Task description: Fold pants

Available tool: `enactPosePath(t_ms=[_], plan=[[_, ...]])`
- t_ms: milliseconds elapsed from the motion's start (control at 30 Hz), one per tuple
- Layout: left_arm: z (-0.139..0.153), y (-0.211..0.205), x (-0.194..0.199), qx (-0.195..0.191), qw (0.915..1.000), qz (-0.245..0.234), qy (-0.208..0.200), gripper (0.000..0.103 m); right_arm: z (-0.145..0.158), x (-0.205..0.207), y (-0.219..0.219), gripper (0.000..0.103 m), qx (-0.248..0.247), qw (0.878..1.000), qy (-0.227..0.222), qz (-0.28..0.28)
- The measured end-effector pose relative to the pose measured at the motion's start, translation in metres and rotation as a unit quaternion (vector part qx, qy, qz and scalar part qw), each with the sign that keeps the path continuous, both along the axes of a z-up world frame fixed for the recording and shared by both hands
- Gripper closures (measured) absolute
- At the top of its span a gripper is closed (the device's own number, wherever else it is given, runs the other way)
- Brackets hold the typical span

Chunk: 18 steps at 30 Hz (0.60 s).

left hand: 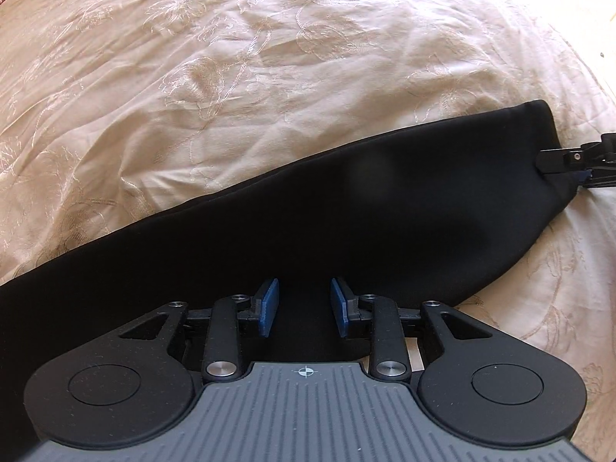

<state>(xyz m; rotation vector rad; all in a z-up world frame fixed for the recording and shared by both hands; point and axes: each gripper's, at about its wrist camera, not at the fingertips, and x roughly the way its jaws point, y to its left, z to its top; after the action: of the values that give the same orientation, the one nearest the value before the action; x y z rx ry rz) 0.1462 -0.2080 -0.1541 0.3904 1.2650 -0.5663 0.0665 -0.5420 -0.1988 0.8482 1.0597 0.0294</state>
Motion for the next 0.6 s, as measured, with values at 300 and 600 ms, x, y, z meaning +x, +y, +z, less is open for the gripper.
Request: enactPosePath(t_ms=[300, 600], plan=[[0.019, -0.001, 0.011, -0.016, 0.9997, 0.013, -0.012, 0.073, 0.037, -0.003, 0.028, 0.084, -0.075, 0.997, -0.024, 0.016], [0.005, -0.015, 0.058, -0.004, 0.9996, 0.027, 0.002, 0.073, 0.097, -0.003, 0.051, 0.09, -0.097, 0.993, -0.065, -0.008]])
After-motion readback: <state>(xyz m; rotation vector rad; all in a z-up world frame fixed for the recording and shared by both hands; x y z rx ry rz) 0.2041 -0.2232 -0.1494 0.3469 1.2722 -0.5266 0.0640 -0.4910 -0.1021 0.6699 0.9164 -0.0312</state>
